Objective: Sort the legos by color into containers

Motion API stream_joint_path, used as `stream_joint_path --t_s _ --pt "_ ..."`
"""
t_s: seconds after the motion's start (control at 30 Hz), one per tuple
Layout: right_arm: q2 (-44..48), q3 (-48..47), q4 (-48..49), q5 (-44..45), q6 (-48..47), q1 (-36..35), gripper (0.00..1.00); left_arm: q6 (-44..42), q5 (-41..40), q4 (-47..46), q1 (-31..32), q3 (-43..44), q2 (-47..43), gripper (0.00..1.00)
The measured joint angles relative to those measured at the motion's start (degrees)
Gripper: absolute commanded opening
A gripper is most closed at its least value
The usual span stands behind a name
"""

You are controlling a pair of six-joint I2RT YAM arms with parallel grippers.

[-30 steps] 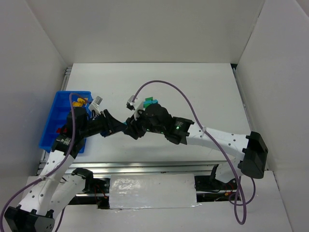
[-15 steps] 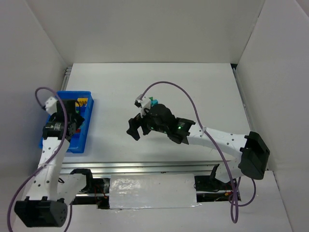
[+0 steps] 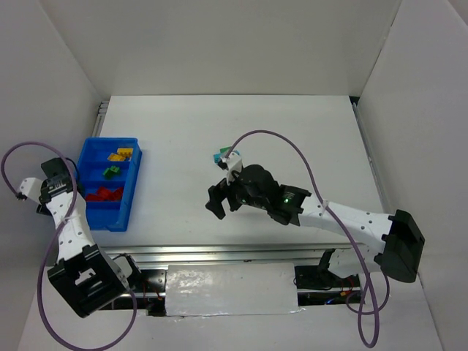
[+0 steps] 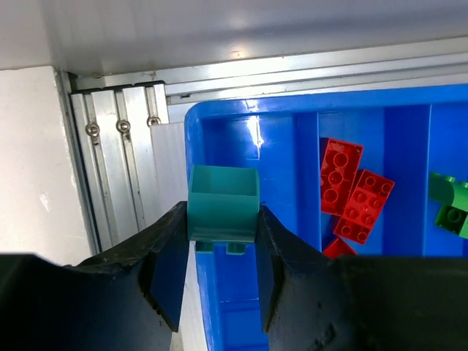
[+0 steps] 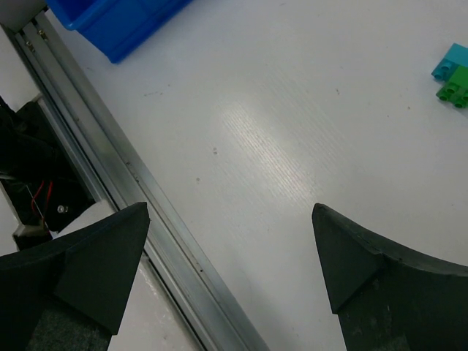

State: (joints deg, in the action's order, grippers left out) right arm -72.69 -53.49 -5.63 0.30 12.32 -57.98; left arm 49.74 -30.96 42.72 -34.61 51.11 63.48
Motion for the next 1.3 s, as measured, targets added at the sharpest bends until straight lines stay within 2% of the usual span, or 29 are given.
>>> stream_joint_path --t_s 0.33,0.43,0.47,0.53,0.57,0.63,0.77,0.83,0.93,1.03,1.17,1.3 --pt "0.8 0.7 -0.4 0.1 0.2 0.0 1.00 -3.6 10.5 -3.9 -0.4 -1.0 -0.2 0.00" --pt "-0.2 0.7 -0.2 0.0 0.2 0.0 1.00 -4.4 12.4 -4.8 -0.4 -1.3 -0.4 0.12" --pt "-0.8 0.7 -0.2 -0.1 0.2 0.0 1.00 -4.4 12.7 -4.9 -0.4 -1.3 -0.3 0.28" --pt "-2.0 0.7 -0.2 -0.5 0.3 0.0 1.00 -4.4 13.0 -5.0 -0.5 -1.5 -0.3 0.54" --pt "-2.6 0.7 -0.1 -0.5 0.3 0.0 1.00 -4.4 13.2 -5.1 -0.6 -1.7 -0.3 0.76" --pt "-3.4 0.7 -0.1 -0.4 0.7 0.0 1.00 -4.5 13.7 -5.4 -0.8 -2.2 -0.3 0.99" --pt "-5.7 -0.5 -0.7 1.9 2.5 0.0 1.00 -4.1 15.0 -5.4 -1.5 -3.0 -0.3 0.99" --pt "-9.3 -4.0 -2.7 3.9 4.3 0.4 1.00 -4.5 15.7 -5.5 -1.6 -3.0 -0.4 1.00" --pt "-17.3 -13.4 -7.5 7.0 8.6 2.4 1.00 -5.5 17.9 -5.8 -1.7 -3.2 -1.9 0.99" --pt "-28.8 -27.3 -14.2 7.6 13.6 8.0 1.00 -7.2 22.4 -8.8 -0.6 -5.7 -8.2 0.99" --pt "-42.5 -42.0 -21.2 9.6 15.6 15.9 1.00 -8.7 26.7 -11.4 6.7 -9.7 -20.5 0.99" --pt "-52.2 -52.9 -28.9 14.4 14.8 20.0 1.00 -10.5 31.3 -14.8 11.0 -10.0 -25.4 0.99"
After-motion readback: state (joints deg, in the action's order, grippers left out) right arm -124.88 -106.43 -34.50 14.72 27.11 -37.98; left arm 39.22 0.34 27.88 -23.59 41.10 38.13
